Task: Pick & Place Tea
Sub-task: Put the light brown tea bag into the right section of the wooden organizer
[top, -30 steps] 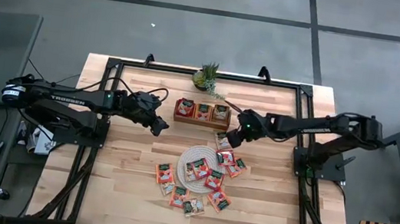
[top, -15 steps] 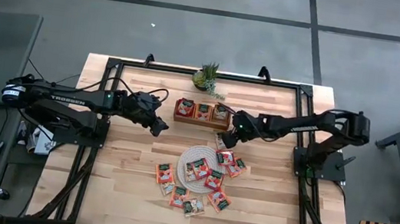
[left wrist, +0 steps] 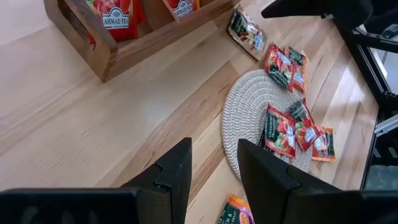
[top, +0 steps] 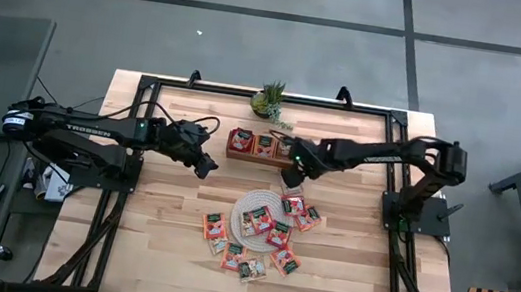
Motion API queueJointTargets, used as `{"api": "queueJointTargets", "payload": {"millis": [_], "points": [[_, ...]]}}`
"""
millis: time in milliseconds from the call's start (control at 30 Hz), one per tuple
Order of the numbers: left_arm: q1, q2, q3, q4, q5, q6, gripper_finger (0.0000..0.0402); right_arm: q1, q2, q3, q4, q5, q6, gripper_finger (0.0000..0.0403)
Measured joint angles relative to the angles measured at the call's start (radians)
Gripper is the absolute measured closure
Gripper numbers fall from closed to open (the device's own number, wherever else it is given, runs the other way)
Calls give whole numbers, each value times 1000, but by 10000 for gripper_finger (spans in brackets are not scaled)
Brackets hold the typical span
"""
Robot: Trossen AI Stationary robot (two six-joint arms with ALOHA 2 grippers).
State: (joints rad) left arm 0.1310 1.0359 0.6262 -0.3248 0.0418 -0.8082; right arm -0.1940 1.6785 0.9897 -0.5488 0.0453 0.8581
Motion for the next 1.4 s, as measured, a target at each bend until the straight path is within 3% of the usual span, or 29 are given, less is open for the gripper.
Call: {"api": "queueJointTargets", "payload": {"millis": [533,1400], "points": [[0,0,0,-1,0,0,273,0,109,-1,78,-83,13,156],[0,0,0,-20,-23,0,273,4,144,0,73,-87,78,158]]}}
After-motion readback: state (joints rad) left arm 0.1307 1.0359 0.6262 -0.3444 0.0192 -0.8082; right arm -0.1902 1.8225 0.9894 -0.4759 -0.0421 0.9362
